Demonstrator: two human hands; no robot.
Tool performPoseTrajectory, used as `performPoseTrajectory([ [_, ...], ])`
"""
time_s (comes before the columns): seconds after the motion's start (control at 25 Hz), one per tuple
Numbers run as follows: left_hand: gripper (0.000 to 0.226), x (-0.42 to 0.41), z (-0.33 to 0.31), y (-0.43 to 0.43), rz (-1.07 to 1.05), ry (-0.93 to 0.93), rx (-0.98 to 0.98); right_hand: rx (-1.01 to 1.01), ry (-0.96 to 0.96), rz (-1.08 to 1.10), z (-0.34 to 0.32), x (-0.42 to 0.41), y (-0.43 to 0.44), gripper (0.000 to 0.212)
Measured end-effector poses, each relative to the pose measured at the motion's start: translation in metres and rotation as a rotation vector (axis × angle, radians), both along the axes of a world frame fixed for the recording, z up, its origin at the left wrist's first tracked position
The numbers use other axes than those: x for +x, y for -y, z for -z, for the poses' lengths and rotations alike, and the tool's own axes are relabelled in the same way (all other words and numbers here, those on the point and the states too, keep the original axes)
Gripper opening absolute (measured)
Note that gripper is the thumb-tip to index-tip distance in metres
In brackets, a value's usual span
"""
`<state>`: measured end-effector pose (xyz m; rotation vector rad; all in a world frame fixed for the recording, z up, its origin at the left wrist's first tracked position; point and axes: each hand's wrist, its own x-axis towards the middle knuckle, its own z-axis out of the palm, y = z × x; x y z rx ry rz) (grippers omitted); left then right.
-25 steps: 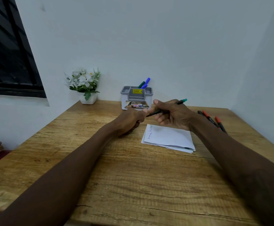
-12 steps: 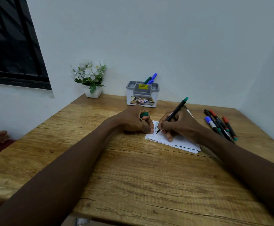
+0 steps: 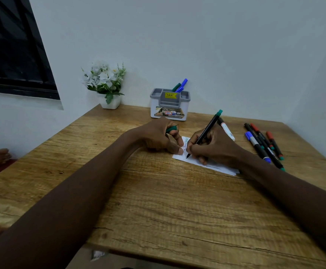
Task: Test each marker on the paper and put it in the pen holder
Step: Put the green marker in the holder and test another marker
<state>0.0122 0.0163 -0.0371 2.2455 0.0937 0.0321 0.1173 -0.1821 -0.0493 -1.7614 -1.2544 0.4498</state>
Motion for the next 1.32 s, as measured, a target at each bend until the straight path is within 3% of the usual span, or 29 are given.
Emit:
performPoseTrajectory([
  [0.36,0.032,0.0002,-0.0005,0.0002,-0.008,-0.006,-0.003,-0.024,0.009,-0.014,-0.0006,0.0019,-0.0004,0.008],
  [0.8,0.053,0.0045,0.0048,-0.0056,-0.033,-0.016,0.023,-0.041,-0.007,0.017,-0.0012,0.0001,-0.0020,0.009],
  [1.04,0.034,0.0052,0.0055,-0.0076,-0.002,-0.017,0.003,-0.046,-0.015,0.044,-0.0012,0.0019,-0.0033,0.010],
  [1.16,0.044,0.0049,0.0048,-0.0067,-0.007,-0.013,0.015,-0.052,-0.018,0.052,-0.0001,0.0045,-0.0044,0.011],
  [1.32,0.037,0.0044,0.0049,-0.0061,-0.001,-0.002,0.017,-0.039,-0.013,0.056,0.0021,0.0060,-0.0024,0.011],
])
